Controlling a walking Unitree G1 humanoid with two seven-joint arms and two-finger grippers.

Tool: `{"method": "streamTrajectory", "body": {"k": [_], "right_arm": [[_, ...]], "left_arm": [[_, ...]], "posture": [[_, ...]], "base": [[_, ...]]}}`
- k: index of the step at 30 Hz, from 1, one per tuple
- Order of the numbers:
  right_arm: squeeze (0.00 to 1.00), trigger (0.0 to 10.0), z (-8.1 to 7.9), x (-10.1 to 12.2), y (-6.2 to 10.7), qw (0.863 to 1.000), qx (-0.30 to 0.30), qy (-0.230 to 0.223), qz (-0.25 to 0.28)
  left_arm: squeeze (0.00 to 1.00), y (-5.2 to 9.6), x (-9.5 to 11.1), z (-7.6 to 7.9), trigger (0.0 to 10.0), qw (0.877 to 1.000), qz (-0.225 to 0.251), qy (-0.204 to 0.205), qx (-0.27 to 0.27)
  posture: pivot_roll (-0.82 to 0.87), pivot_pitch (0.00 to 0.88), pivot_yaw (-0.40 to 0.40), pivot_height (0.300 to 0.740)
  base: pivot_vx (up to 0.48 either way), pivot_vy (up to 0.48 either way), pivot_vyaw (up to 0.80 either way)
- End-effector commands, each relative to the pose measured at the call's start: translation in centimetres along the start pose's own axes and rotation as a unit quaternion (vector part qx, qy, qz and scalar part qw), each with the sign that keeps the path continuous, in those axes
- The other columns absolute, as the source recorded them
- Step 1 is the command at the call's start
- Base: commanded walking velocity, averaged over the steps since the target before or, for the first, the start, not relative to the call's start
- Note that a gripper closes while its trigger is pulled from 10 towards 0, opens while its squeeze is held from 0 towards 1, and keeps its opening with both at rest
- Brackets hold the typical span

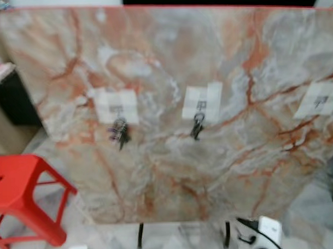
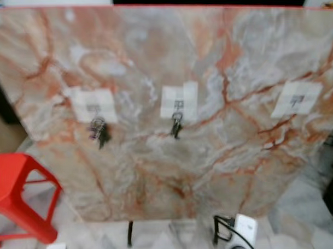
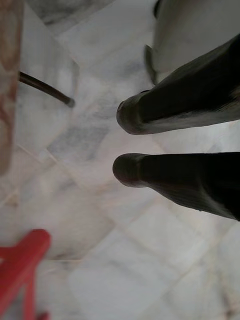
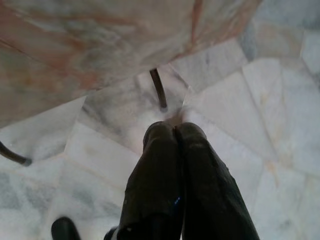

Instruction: Hang keys on a hook

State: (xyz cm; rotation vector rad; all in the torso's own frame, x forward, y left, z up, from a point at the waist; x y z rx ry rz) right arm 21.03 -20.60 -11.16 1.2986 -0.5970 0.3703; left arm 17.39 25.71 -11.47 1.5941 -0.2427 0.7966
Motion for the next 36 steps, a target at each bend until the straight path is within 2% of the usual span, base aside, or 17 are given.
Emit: {"method": "streamTrajectory", "body": {"k": [1,7,12,13,17,18,19,20,21,22,23,27,31,32,34,35,36], "right_arm": [[0.0,10.0,1.7,-0.6,0.0,1.0,-0.02,0.004,-0.008],[0.0,10.0,1.8,-0.3,0.0,1.0,-0.029,0.001,0.004],[0.0,10.0,2.5,1.3,0.3,0.995,-0.063,0.026,0.068],[0.0,10.0,2.6,1.7,0.4,0.994,-0.071,0.016,0.087],[0.0,10.0,2.9,2.2,0.6,0.99,-0.087,0.025,0.108],[0.0,10.0,5.3,8.1,0.6,0.974,-0.135,0.038,0.18],[0.0,10.0,6.5,10.8,0.8,0.963,-0.161,0.05,0.212],[0.0,10.0,7.7,12.8,1.2,0.952,-0.189,0.063,0.234],[0.0,10.0,8.7,15.0,2.0,0.935,-0.225,0.07,0.266],[0.0,10.0,8.9,15.5,2.2,0.93,-0.234,0.07,0.275],[0.0,10.0,8.8,17.4,3.0,0.913,-0.25,0.086,0.311],[0.0,10.0,8.2,19.9,4.1,0.889,-0.263,0.106,0.359],[0.0,10.0,8.1,21.1,4.9,0.873,-0.279,0.108,0.385],[0.0,10.0,8.3,21.4,5.4,0.86,-0.297,0.122,0.396],[0.0,10.0,8.4,21.7,5.8,0.846,-0.314,0.14,0.407],[0.0,10.0,8.5,22.0,6.4,0.828,-0.335,0.16,0.421],[0.0,10.0,8.5,22.1,6.6,0.822,-0.341,0.166,0.425]], "left_arm": [[0.0,-0.1,-0.4,1.0,10.0,1.0,-0.007,0.005,-0.01],[0.0,-0.1,-0.4,0.9,10.0,1.0,-0.008,0.004,-0.011],[0.0,-0.1,-0.4,0.9,10.0,1.0,-0.008,0.003,-0.01],[0.0,-0.1,-0.4,0.9,10.0,1.0,-0.008,0.002,-0.01],[0.0,-0.1,-0.4,0.8,10.0,1.0,-0.008,0.001,-0.01],[0.0,0.0,-0.3,0.8,10.0,1.0,-0.008,0.0,-0.01],[0.0,0.0,-0.3,0.8,10.0,1.0,-0.008,-0.001,-0.01],[0.0,0.0,-0.3,0.8,10.0,1.0,-0.007,-0.001,-0.01],[0.0,0.0,-0.3,0.7,10.0,1.0,-0.007,-0.001,-0.01],[0.0,-0.1,-0.3,0.7,10.0,1.0,-0.007,-0.002,-0.01],[0.0,-0.1,-0.3,0.7,10.0,1.0,-0.006,-0.002,-0.01],[0.0,0.0,-0.2,0.7,10.0,1.0,-0.005,-0.002,-0.01],[0.0,0.0,-0.2,0.7,10.0,1.0,-0.005,-0.002,-0.011],[0.0,0.0,-0.2,0.7,10.0,1.0,-0.005,-0.002,-0.011],[0.0,0.0,-0.2,0.7,10.0,1.0,-0.005,-0.003,-0.011],[0.0,0.0,-0.2,0.6,10.0,1.0,-0.005,-0.003,-0.012],[0.0,0.0,-0.2,0.6,10.0,1.0,-0.005,-0.003,-0.012]], "posture": [[0.09,0.0,-0.018,0.74],[0.09,0.0,-0.016,0.74],[0.09,0.0,-0.012,0.74],[0.09,0.0,-0.011,0.74],[0.09,0.0,-0.009,0.74],[0.09,0.0,-0.008,0.74],[0.09,0.0,-0.007,0.74],[0.09,0.0,-0.006,0.74],[0.09,0.0,-0.005,0.74],[0.09,0.0,-0.005,0.74],[0.09,0.0,-0.004,0.74],[0.09,0.0,-0.004,0.74],[0.09,0.0,-0.003,0.74],[0.09,0.0,-0.002,0.74],[0.09,0.0,0.0,0.74],[0.08,0.0,0.003,0.74],[0.08,0.0,0.003,0.74]], "base": [[0.0,0.0,-0.77],[0.0,0.0,-0.77],[0.0,0.0,-0.13],[0.0,0.0,0.0],[0.0,0.0,0.0],[0.0,0.0,0.0],[0.0,0.0,0.0],[0.0,0.0,0.0],[0.0,0.0,0.0],[0.0,0.0,0.0],[0.0,0.0,0.0],[0.0,0.0,0.0],[0.0,0.0,0.0],[0.0,0.0,0.0],[0.0,0.0,0.0],[0.0,0.0,0.0],[0.0,0.0,0.0]]}}
Point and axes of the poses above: a point about 5 cm out from each wrist's last joint towards the gripper, its own y axis pointing back from the gripper into the wrist, its own x axis along the axis of the wrist's last joint, z = x × y, the point moved 4 cm from there along -y, pointing out of the wrist towards the gripper, and after that the axes turned 14 degrees about y, right-handed, at the moved point
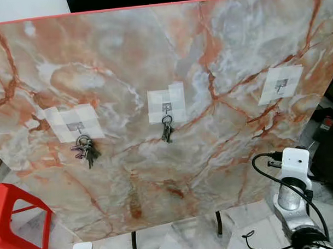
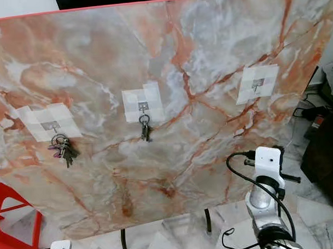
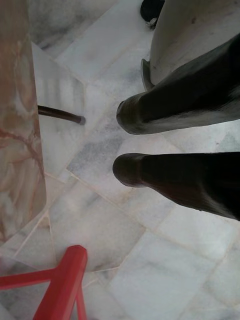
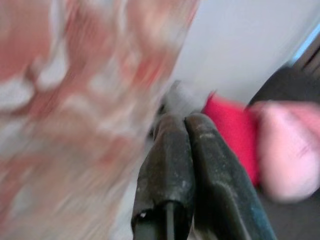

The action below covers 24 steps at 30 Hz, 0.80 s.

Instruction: Hang keys on a hook

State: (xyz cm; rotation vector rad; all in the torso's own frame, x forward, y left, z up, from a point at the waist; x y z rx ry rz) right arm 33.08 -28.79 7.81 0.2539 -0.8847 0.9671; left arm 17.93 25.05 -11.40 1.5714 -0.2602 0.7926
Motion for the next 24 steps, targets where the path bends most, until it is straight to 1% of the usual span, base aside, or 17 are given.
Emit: {"method": "streamTrajectory", "body": {"k": [1,4,8,9,11,12,13,14,16,17,18,20,21,24], "right_arm": [[0.0,10.0,0.7,0.7,-0.2,0.999,-0.02,0.018,0.026],[0.0,10.0,1.0,1.6,-0.4,0.998,-0.033,0.035,0.05],[0.0,10.0,1.1,3.6,-0.9,0.994,-0.042,0.046,0.092],[0.0,10.0,1.0,4.4,-1.2,0.992,-0.044,0.057,0.108],[0.0,10.0,0.8,5.1,-1.3,0.989,-0.046,0.068,0.122],[0.0,10.0,0.5,5.8,-1.4,0.987,-0.041,0.08,0.137],[0.0,10.0,0.5,5.8,-1.4,0.987,-0.041,0.08,0.137],[0.0,10.0,0.0,6.5,-1.6,0.987,-0.027,0.073,0.143],[0.0,10.0,-0.4,7.2,-1.7,0.985,-0.017,0.073,0.155],[0.0,10.0,-0.5,7.5,-1.7,0.984,-0.015,0.077,0.161],[0.0,10.0,-0.6,8.2,-1.9,0.983,-0.014,0.072,0.168],[0.0,10.0,-0.6,8.4,-2.0,0.983,-0.015,0.067,0.168],[0.0,10.0,-0.8,9.1,-2.2,0.982,-0.011,0.066,0.175],[0.0,10.0,-0.9,9.8,-2.5,0.981,-0.006,0.065,0.182]], "left_arm": [[0.0,0.1,-0.4,-0.2,10.0,1.0,-0.008,-0.002,0.001],[0.0,0.1,-0.4,-0.2,10.0,1.0,-0.008,-0.003,0.001],[0.0,0.1,-0.4,-0.3,10.0,1.0,-0.007,-0.005,0.0],[0.0,0.1,-0.4,-0.3,10.0,1.0,-0.006,-0.004,0.0],[0.0,0.1,-0.3,-0.3,10.0,1.0,-0.006,-0.005,0.0],[0.0,0.1,-0.3,-0.3,10.0,1.0,-0.005,-0.004,0.001],[0.0,0.1,-0.3,-0.3,10.0,1.0,-0.005,-0.004,0.001],[0.0,0.1,-0.3,-0.3,10.0,1.0,-0.005,-0.004,0.001],[0.0,0.1,-0.3,-0.3,10.0,1.0,-0.004,-0.004,0.002],[0.0,0.1,-0.3,-0.3,10.0,1.0,-0.004,-0.003,0.002],[0.0,0.1,-0.3,-0.3,10.0,1.0,-0.003,-0.004,0.003],[0.0,0.1,-0.3,-0.3,10.0,1.0,-0.003,-0.003,0.003],[0.0,0.1,-0.3,-0.3,10.0,1.0,-0.003,-0.003,0.003],[0.0,0.1,-0.3,-0.3,10.0,1.0,-0.001,-0.002,0.004]], "posture": [[0.08,0.0,0.005,0.74],[0.08,0.0,0.008,0.74],[0.08,0.0,0.008,0.74],[0.08,0.0,0.008,0.74],[0.08,0.0,0.008,0.74],[0.08,0.0,0.008,0.74],[0.08,0.0,0.008,0.74],[0.09,0.0,0.009,0.74],[0.09,0.0,0.01,0.74],[0.09,0.0,0.01,0.74],[0.09,0.0,0.009,0.74],[0.09,0.0,0.009,0.74],[0.09,0.0,0.008,0.74],[0.1,0.0,0.008,0.74]], "base": [[0.0,0.0,0.0],[0.0,0.0,0.0],[0.0,0.0,0.0],[0.0,0.0,0.0],[0.0,0.0,0.0],[0.0,0.0,0.0],[0.0,0.0,0.0],[0.0,0.0,0.0],[0.0,0.0,0.0],[0.0,0.0,0.0],[0.0,0.0,0.0],[0.0,0.0,0.0],[0.0,0.0,0.0],[0.0,0.0,0.0]]}}
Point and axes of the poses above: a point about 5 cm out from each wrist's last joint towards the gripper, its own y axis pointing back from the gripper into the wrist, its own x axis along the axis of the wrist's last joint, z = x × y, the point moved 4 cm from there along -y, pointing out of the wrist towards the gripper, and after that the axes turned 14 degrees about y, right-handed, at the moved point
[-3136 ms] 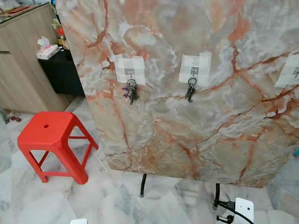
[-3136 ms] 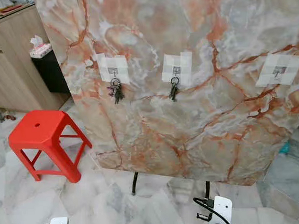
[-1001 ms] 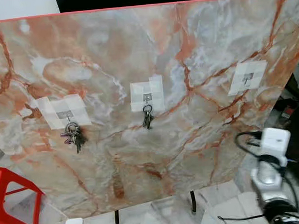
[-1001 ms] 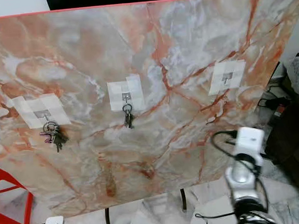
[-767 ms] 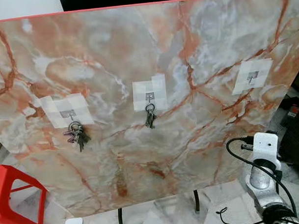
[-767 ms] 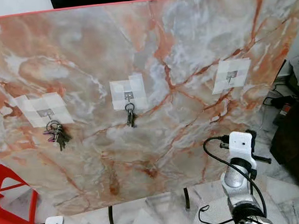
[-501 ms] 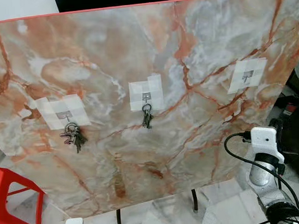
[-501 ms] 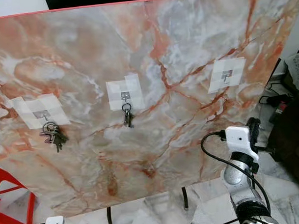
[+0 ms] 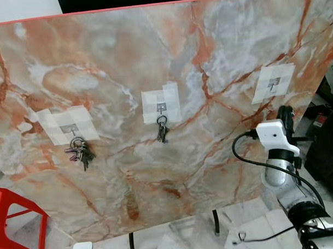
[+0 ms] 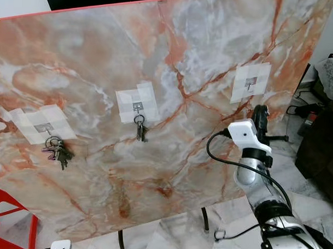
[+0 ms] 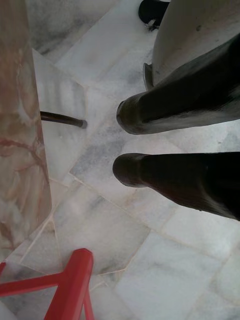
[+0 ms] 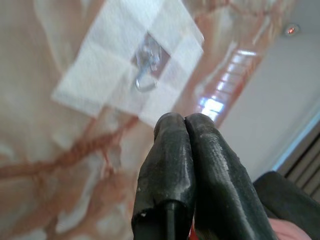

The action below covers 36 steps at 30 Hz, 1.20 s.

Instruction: Hang keys on a hook

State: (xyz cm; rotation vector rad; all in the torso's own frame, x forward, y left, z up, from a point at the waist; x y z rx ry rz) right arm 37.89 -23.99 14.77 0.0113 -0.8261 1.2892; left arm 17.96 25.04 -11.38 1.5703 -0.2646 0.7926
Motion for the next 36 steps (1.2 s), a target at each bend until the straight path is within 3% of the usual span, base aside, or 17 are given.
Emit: {"method": "streamTrajectory", "body": {"k": [1,6,21,36], "right_arm": [[0.0,10.0,0.0,0.5,-0.5,1.0,0.004,-0.006,0.007],[0.0,10.0,0.4,1.5,-1.6,1.0,0.002,0.003,0.026],[0.0,10.0,0.3,1.6,-2.3,1.0,0.018,-0.014,0.016],[0.0,10.0,1.2,1.2,-3.6,0.997,0.015,-0.079,-0.021]], "left_arm": [[0.0,0.1,-0.3,-0.3,10.0,1.0,-0.002,-0.001,0.005],[0.0,0.1,-0.3,-0.4,10.0,1.0,-0.001,0.0,0.006],[0.0,0.1,-0.2,-0.5,10.0,1.0,0.001,-0.001,0.006],[0.0,0.1,-0.1,-0.6,10.0,1.0,0.003,-0.001,0.008]], "posture": [[0.1,0.0,0.008,0.74],[0.1,0.0,0.007,0.74],[0.11,0.0,0.012,0.74],[0.11,0.0,0.014,0.74]], "base": [[0.0,0.0,0.0],[0.0,0.0,0.0],[0.0,0.0,0.0],[0.0,0.0,0.0]]}}
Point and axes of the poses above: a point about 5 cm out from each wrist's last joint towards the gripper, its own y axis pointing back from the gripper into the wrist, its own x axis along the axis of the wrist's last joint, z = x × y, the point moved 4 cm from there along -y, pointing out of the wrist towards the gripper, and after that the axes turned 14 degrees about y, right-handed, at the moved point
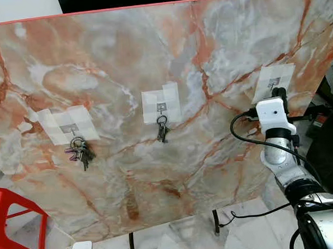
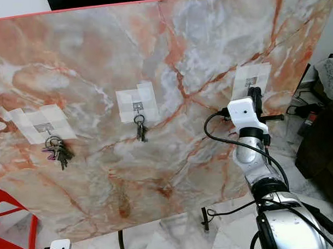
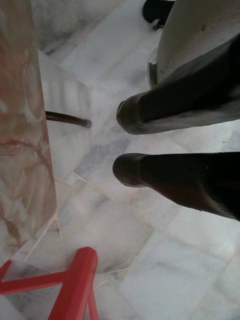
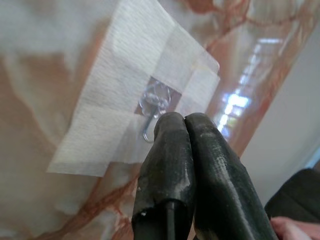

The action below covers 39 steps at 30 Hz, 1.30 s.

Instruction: Hang keys on a hook

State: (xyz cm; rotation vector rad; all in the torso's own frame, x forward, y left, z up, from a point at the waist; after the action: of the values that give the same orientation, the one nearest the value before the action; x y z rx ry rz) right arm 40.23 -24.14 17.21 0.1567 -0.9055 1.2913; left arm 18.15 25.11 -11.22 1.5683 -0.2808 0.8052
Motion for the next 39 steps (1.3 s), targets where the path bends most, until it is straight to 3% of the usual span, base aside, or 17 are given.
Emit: {"method": "streamTrajectory", "body": {"k": [1,11,21,27,39], "right_arm": [[0.0,10.0,0.8,-0.1,-0.5,1.0,-0.015,-0.016,-0.007],[0.0,10.0,0.4,-1.9,1.5,0.999,-0.019,-0.044,-0.024],[0.0,10.0,-0.8,-5.1,4.8,0.989,-0.006,-0.12,-0.09],[0.0,10.0,-1.0,-5.3,5.3,0.987,0.003,-0.128,-0.096],[0.0,10.0,-1.0,-4.4,4.4,0.987,0.008,-0.137,-0.087]], "left_arm": [[0.0,0.1,-0.4,-0.6,10.0,1.0,-0.006,-0.001,0.009],[0.0,0.1,-0.4,-0.5,10.0,1.0,-0.006,-0.002,0.007],[0.0,0.1,-0.4,-0.4,10.0,1.0,-0.006,-0.005,0.005],[0.0,0.1,-0.3,-0.3,10.0,1.0,-0.006,-0.011,0.002],[0.0,0.1,-0.4,-0.3,10.0,1.0,-0.007,-0.012,0.002]], "posture": [[0.11,0.0,0.014,0.74],[0.11,0.0,0.014,0.74],[0.1,0.0,0.009,0.74],[0.1,0.0,0.006,0.74],[0.1,0.0,0.002,0.74]], "base": [[0.0,0.0,0.0],[0.0,0.0,0.0],[0.0,0.0,0.0],[0.0,-0.142,0.0],[0.0,-0.29,0.0]]}}
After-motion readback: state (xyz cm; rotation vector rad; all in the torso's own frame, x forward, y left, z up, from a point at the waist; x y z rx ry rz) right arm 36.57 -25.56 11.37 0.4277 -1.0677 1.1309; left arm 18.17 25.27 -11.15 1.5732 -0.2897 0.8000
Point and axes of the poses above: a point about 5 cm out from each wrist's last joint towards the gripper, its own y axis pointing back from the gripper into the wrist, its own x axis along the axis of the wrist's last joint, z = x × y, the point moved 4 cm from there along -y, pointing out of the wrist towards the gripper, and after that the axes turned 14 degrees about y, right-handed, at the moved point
